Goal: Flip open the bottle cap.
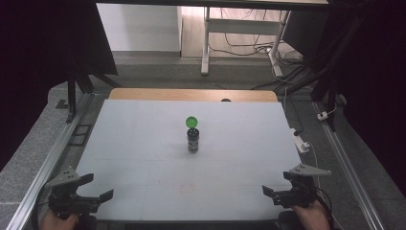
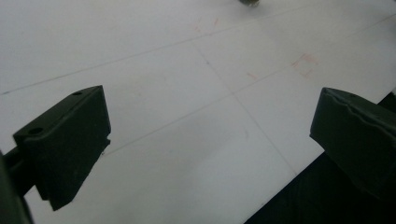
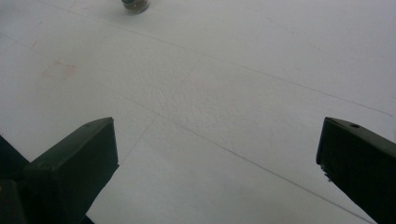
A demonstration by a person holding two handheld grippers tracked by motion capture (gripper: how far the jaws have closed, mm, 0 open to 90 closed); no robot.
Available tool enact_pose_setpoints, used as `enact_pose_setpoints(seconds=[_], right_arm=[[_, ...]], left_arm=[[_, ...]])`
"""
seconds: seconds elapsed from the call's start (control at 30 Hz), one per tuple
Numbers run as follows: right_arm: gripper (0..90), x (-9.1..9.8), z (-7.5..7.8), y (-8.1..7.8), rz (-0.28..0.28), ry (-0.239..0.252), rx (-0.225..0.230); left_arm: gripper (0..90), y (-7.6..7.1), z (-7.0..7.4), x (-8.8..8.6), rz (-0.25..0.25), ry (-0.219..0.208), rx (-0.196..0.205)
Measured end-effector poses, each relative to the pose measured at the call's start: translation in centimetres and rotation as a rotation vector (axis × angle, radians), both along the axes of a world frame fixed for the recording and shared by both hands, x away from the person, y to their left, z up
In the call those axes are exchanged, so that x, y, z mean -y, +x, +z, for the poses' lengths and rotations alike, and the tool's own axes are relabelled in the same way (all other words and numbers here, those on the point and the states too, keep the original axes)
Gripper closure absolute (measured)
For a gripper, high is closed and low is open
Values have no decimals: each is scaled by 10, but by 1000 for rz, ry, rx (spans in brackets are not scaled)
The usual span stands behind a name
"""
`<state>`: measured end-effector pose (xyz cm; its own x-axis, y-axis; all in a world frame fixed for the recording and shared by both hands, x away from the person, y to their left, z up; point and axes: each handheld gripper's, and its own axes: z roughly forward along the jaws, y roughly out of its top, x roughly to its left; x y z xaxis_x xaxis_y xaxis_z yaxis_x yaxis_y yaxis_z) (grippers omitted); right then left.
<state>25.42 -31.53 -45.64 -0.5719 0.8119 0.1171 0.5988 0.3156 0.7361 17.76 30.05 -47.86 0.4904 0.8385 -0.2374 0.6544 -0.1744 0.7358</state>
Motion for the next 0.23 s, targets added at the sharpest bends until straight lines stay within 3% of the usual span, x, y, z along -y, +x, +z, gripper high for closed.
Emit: enact_pose_setpoints(seconds=[0.23], right_arm=[[0, 0, -1, -1, 3, -13, -9]], left_arm=[[0, 1, 0, 0, -1, 8, -19]])
